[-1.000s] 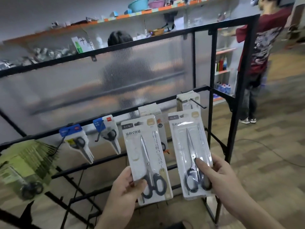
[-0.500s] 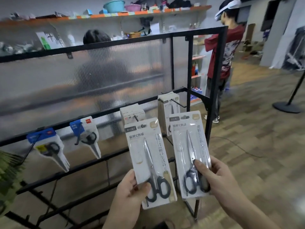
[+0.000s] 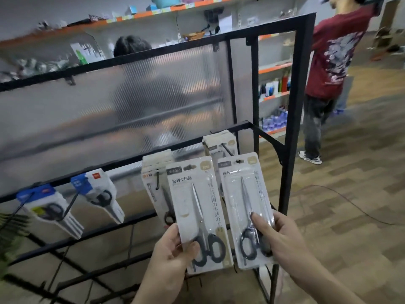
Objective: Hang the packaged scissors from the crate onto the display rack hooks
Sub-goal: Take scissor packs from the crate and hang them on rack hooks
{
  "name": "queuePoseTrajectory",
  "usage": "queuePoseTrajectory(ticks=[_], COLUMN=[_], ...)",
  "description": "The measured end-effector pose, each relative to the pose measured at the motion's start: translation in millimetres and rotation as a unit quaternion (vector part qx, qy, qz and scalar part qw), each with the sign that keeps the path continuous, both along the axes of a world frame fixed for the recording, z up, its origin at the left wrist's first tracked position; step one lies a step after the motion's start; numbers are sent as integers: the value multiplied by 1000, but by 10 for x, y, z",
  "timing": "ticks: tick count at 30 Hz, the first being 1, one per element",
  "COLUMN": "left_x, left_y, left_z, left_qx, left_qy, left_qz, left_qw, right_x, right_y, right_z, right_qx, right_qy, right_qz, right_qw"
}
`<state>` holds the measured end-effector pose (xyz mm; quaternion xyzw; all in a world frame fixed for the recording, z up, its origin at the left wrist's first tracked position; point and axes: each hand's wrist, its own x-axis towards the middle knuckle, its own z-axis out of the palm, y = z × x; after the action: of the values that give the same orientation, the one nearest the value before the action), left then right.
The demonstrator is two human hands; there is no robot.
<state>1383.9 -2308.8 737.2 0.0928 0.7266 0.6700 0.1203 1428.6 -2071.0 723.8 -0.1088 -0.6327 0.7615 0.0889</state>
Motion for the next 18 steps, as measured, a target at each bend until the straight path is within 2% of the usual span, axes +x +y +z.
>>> queuePoseTrajectory(ticks=[12, 18], left_x=[-182, -149], left_y=[545, 684], left_z=[-139, -175], left_qx=[-13, 7], left_qy=[-43, -51], left_qz=[79, 65], left_qw=[996, 997], right_x=[-601, -1082], right_y=[429, 467], right_z=[-289, -316], right_qx=[-17, 63], right_qy=[-32, -55], right_qz=[100, 128], right_qw=[994, 988])
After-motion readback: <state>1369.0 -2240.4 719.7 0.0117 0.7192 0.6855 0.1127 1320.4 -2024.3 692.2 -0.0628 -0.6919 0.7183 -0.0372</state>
